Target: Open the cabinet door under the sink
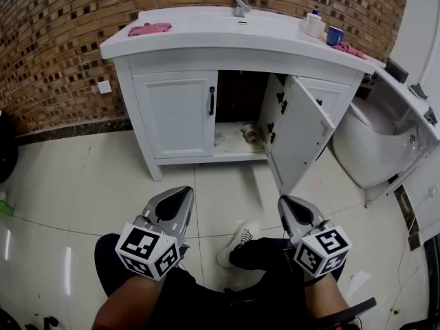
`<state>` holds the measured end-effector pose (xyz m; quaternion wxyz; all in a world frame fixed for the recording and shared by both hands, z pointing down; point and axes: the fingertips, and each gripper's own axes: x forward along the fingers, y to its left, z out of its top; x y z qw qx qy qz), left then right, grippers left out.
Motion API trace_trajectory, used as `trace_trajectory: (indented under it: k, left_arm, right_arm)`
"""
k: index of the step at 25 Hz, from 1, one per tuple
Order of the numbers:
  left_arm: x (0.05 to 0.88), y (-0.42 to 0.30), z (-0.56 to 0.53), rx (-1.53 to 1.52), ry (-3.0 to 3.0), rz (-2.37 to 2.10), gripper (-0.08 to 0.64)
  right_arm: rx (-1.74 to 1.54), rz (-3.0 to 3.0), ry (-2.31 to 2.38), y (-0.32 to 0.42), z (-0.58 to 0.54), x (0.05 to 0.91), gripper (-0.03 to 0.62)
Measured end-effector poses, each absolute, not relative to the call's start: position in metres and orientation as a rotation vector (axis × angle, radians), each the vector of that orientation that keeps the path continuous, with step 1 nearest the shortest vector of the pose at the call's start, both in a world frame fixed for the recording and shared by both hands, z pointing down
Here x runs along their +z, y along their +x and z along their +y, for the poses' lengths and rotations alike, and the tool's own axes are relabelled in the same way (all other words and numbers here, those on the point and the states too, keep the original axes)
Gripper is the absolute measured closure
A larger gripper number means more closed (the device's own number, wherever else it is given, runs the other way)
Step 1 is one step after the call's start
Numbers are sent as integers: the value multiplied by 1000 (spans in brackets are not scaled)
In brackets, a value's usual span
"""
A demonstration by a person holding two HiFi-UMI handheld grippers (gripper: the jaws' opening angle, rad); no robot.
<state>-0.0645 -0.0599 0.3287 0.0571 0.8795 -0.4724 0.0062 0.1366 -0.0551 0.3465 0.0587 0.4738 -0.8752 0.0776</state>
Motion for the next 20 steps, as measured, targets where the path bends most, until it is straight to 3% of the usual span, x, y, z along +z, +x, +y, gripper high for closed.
trace_trajectory:
  k: [20]
  left_arm:
    - [334,-63,-59,4,2673,-1391,557]
  right_arm:
    - [214,-2645,1409,128,-52,348,586]
